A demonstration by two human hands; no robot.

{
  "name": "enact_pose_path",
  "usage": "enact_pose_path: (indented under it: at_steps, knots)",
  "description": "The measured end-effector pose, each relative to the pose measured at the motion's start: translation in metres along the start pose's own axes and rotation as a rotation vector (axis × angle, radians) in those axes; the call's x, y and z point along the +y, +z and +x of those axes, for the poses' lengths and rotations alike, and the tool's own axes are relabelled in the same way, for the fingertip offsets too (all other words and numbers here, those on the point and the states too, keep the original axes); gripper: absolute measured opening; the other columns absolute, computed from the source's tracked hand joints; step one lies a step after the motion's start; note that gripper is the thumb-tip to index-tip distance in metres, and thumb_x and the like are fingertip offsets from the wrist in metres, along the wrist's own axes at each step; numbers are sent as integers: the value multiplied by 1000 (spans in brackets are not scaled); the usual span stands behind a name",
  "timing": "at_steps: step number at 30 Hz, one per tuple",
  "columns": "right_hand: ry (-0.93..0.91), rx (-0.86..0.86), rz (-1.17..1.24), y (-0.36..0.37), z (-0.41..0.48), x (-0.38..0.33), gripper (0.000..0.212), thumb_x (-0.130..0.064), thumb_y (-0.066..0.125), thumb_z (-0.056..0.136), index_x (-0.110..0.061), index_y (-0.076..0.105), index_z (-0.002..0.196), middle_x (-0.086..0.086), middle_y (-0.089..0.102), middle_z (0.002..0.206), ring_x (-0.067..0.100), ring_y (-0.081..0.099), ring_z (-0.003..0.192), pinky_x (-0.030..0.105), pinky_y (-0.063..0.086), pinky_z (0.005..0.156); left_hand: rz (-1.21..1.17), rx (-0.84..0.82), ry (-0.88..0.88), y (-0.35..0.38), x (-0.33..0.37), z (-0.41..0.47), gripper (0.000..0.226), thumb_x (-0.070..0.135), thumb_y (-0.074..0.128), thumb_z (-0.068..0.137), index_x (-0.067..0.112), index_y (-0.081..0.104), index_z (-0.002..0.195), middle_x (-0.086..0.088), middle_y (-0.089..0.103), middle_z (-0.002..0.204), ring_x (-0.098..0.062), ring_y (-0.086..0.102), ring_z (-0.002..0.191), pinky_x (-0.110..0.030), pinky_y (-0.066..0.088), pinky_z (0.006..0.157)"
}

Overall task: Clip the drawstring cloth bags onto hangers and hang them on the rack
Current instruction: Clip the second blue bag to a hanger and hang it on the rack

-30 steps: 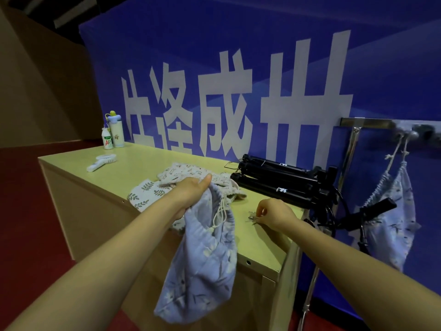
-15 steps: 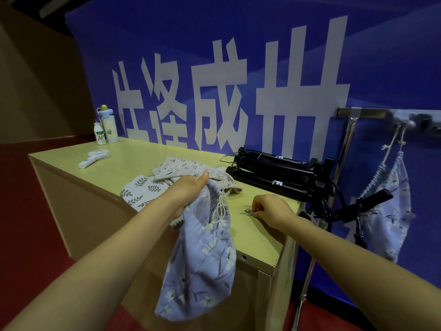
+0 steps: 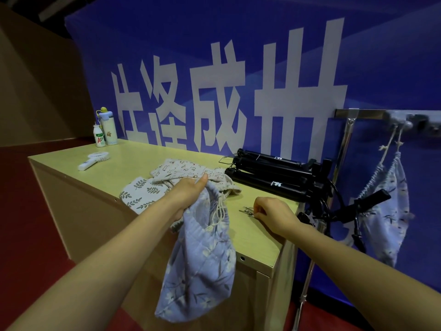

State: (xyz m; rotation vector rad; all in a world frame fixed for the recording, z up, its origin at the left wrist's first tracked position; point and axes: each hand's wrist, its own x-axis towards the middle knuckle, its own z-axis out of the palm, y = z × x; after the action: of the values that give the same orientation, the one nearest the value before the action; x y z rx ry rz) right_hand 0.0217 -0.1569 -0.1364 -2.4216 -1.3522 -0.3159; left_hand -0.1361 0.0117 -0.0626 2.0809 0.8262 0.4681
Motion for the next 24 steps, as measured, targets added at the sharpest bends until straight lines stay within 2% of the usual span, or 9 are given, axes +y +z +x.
enact_pose_path:
  at_steps: [4,8,10,13,16,18,20,22,24]
  knots:
    - [-68,-57,-116,-6,-1,-2,12,-15,48,93,-12,56,103,7,61,101,23,56,90,32,49,79,-25,-20,-20,1,-1,1,63,55,36,93,2,61,117,-15,66,107,-31,61,100,-40,49,92]
    - [-133,-91,-248,-7,-1,-7,17,-9,44,93,-9,51,110,11,58,103,28,57,91,36,51,78,-34,-60,-12,0,-1,-1,64,60,36,91,5,64,109,-14,65,97,-24,58,85,-38,48,79]
    - [-130,-72,-236,-6,-3,-7,18,-10,46,93,-9,51,109,12,58,104,28,57,91,38,51,78,-30,-88,2,0,-4,1,65,64,35,88,11,68,106,-12,63,93,-21,55,83,-42,51,83]
    - [-103,-3,-103,-10,-8,-8,16,-13,49,91,-10,52,106,8,58,103,24,56,89,35,51,78,-39,-62,-5,0,0,-3,60,56,37,92,9,67,111,-14,68,105,-26,61,93,-41,50,92]
    - [-65,181,239,-24,-10,-29,10,-11,55,89,-10,58,98,4,60,97,20,59,86,34,52,77,-37,-34,-14,0,-1,-1,60,53,37,94,5,62,120,-15,66,115,-32,60,106,-39,49,95]
    - [-100,250,403,-35,-10,-52,8,-6,58,86,-10,61,92,2,60,94,19,60,83,34,53,76,-41,-3,-35,-2,1,-3,60,52,37,94,4,59,124,-17,64,119,-34,59,110,-42,48,98]
    - [-185,248,493,-41,-13,-78,9,-2,58,85,-9,63,89,1,59,90,19,63,79,32,53,73,-45,56,-30,-5,1,-3,57,48,37,96,2,59,123,-17,62,122,-35,58,112,-39,47,98]
    - [-272,218,552,-41,-15,-101,9,-2,58,84,-8,64,87,4,61,90,22,65,78,31,54,72,-15,130,6,-7,-1,-3,51,43,38,97,2,64,115,-17,65,118,-33,59,108,-36,47,91]
    - [-344,184,547,-36,-14,-118,9,-3,58,82,-9,64,86,9,62,90,23,64,79,36,54,73,20,174,55,-11,-1,-6,49,41,39,98,2,68,104,-16,68,104,-31,61,98,-37,48,86]
